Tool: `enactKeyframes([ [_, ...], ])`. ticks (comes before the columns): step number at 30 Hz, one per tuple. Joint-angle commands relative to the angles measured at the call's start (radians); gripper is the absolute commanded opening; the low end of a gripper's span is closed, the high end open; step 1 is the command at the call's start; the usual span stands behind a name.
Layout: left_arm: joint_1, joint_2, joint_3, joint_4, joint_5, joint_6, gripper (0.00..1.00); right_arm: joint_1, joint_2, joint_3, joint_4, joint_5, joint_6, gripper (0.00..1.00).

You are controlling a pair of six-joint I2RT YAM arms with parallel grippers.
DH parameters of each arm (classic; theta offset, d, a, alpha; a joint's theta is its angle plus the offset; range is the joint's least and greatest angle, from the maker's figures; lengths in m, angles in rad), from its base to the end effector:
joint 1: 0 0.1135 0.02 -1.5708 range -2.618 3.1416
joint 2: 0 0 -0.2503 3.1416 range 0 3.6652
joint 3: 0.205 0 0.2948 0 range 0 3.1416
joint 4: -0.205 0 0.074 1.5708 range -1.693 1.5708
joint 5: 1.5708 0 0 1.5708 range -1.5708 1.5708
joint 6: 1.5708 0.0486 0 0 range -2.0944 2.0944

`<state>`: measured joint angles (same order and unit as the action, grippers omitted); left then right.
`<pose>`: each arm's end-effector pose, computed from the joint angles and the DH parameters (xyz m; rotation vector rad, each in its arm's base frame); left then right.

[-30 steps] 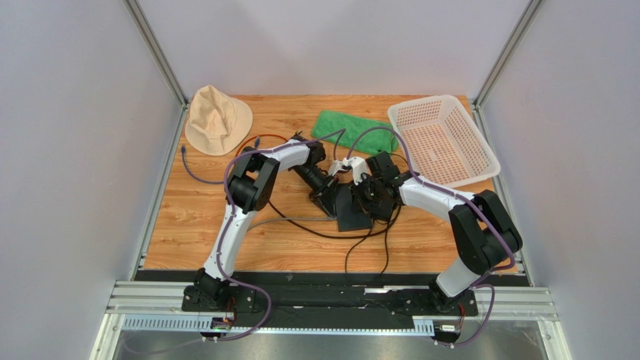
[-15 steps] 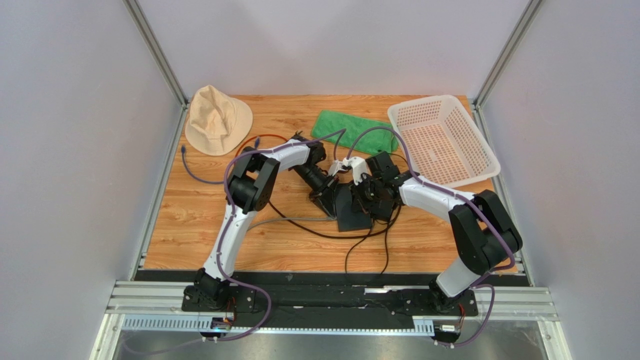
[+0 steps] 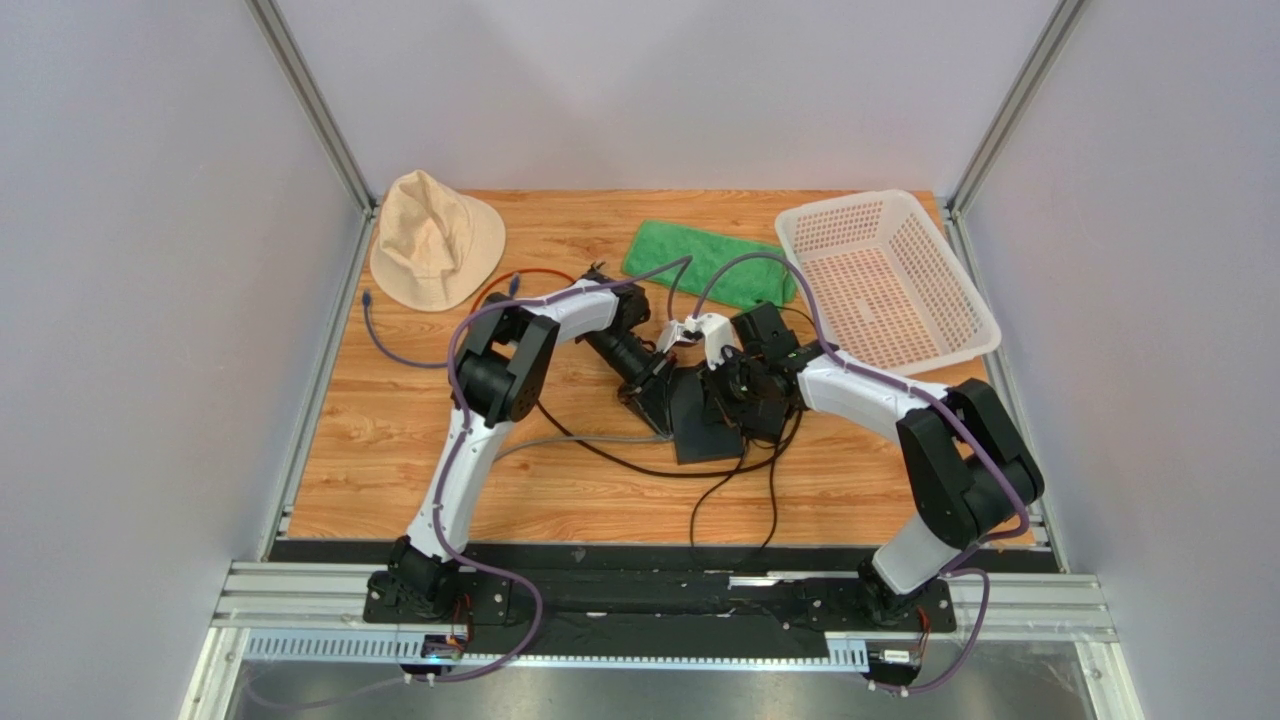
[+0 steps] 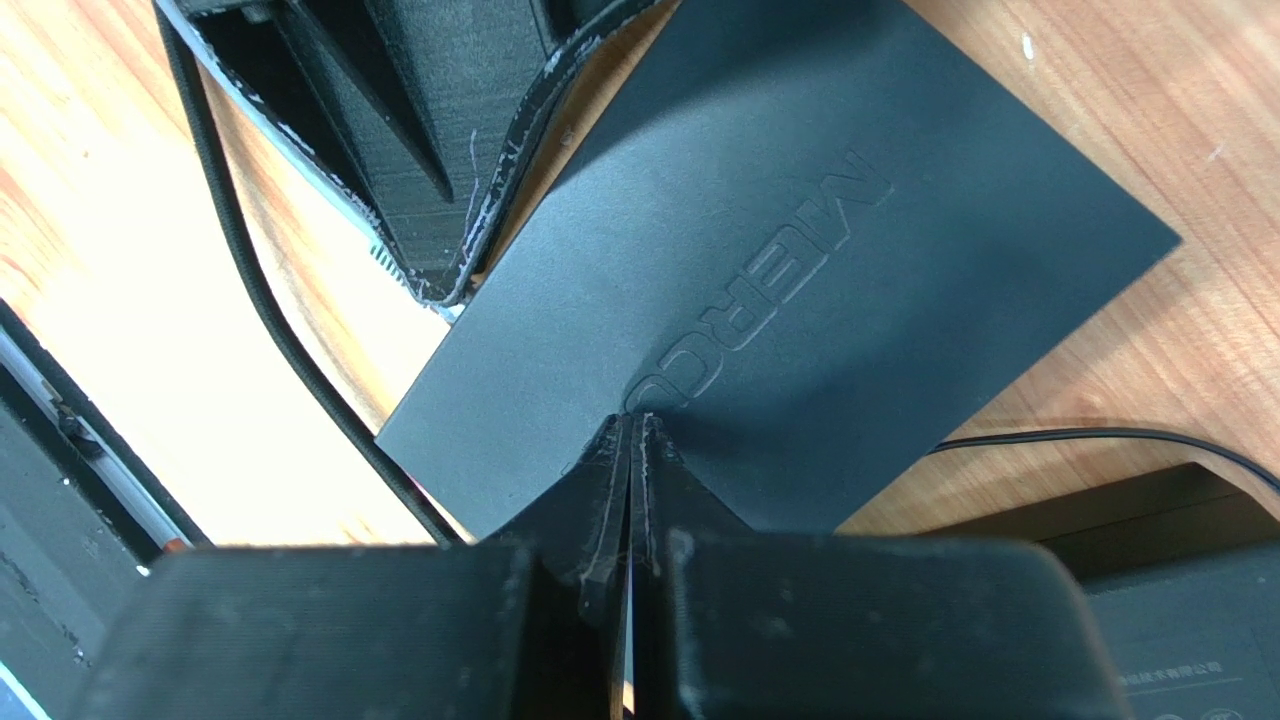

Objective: Pull the plug from the switch port

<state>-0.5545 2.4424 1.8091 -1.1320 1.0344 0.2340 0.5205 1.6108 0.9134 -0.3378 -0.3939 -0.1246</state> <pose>0.3696 -0.2781 0.0552 -0.8219 -2.3323 1.3481 0.2948 0.1905 0.1220 -0.9663 2.4388 0.6538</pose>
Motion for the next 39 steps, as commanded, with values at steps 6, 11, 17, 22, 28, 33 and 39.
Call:
enactKeyframes([
  [6, -0.002, 0.052, 0.073, -0.139, -0.096, 0.137, 0.00, -0.001, 0.028, -0.021, -0.041, 0.055, -0.020, 0.00],
  [11, 0.013, 0.049, 0.055, -0.158, -0.083, 0.150, 0.00, -0.001, 0.015, -0.030, -0.030, 0.056, -0.020, 0.00],
  [17, 0.011, 0.006, -0.019, -0.130, -0.074, 0.151, 0.00, -0.001, -0.002, -0.042, -0.024, 0.058, -0.018, 0.00],
  [22, 0.022, 0.046, 0.064, -0.190, -0.106, 0.171, 0.00, -0.001, 0.006, -0.036, -0.027, 0.055, -0.020, 0.00],
  [28, 0.024, 0.006, -0.010, -0.135, -0.094, 0.154, 0.00, 0.000, 0.000, -0.039, -0.024, 0.056, -0.018, 0.00],
  [33, 0.024, 0.003, -0.079, -0.129, -0.114, 0.182, 0.00, -0.001, -0.002, -0.041, -0.023, 0.055, -0.020, 0.00],
  [39, 0.034, 0.018, -0.027, -0.150, -0.128, 0.182, 0.00, 0.001, 0.004, -0.036, -0.027, 0.052, -0.020, 0.00],
])
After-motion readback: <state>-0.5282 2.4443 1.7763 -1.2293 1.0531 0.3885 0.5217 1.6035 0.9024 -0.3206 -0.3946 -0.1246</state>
